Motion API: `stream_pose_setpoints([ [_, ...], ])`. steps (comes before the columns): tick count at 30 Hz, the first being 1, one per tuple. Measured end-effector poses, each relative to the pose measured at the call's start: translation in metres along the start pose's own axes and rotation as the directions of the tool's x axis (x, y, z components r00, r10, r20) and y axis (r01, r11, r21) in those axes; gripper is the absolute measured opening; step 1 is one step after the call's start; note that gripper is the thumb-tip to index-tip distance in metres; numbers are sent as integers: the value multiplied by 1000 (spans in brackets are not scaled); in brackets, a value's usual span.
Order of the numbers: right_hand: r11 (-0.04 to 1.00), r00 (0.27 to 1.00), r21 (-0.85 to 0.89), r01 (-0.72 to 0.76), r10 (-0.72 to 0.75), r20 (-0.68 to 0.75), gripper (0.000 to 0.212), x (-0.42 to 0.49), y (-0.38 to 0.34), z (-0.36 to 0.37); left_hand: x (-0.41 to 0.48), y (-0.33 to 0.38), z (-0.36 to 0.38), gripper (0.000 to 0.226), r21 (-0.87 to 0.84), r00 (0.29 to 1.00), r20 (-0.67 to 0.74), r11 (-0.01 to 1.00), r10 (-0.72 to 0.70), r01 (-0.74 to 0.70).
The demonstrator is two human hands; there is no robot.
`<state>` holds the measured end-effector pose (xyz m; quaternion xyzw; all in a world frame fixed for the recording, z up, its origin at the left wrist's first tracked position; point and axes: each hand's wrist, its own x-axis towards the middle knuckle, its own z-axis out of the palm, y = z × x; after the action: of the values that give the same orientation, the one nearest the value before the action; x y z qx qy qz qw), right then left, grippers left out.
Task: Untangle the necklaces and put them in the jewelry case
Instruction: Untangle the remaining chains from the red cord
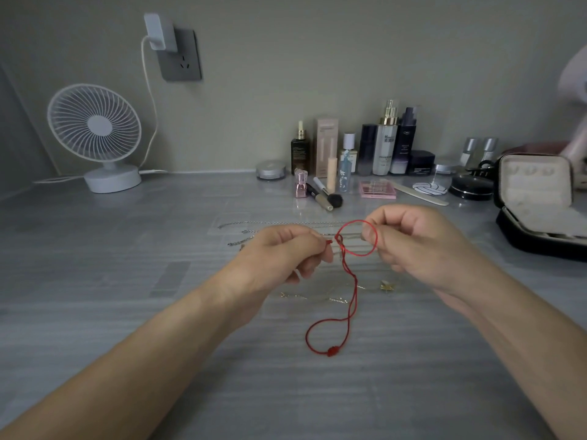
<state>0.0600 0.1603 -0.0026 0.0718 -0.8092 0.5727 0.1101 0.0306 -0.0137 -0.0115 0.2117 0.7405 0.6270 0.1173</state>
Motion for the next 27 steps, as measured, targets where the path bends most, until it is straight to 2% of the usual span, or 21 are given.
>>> stream_pose_setpoints([
  [5,999,998,50,-16,13,68,17,-3,-2,3,0,-3,0,14,87,999,20,995,49,-51],
  [8,997,994,67,-38,31,107,12,-4,-2,6,-1,-6,5,11,49,995,60,996,74,-77],
  [12,997,995,64,-41,35,93,14,-3,-2,4,-1,-5,6,11,31,990,40,990,135,-137],
  [14,998,999,-56,-5,7,40,18,-2,0,5,-2,-4,6,13,27,991,16,991,132,-133],
  [16,977,998,-208,52,-47,28,11,-2,1,5,-2,-3,4,13,27,994,-4,993,113,-113],
  [17,974,997,-216,66,-54,58,4,-2,1,5,-2,-3,3,13,25,995,-14,995,100,-100],
  [20,990,984,-117,83,-62,168,27,-4,2,3,-1,-3,2,14,67,996,-41,995,76,-74],
  [21,986,982,-118,116,-95,164,26,-4,2,3,-1,-3,2,14,86,997,-44,994,68,-64],
  [24,966,980,-179,188,-173,96,2,-3,3,5,-2,-3,3,13,106,998,-38,993,50,-45],
  [27,958,975,-186,220,-209,74,10,-1,4,5,-3,-1,2,16,75,998,-48,996,43,-40],
])
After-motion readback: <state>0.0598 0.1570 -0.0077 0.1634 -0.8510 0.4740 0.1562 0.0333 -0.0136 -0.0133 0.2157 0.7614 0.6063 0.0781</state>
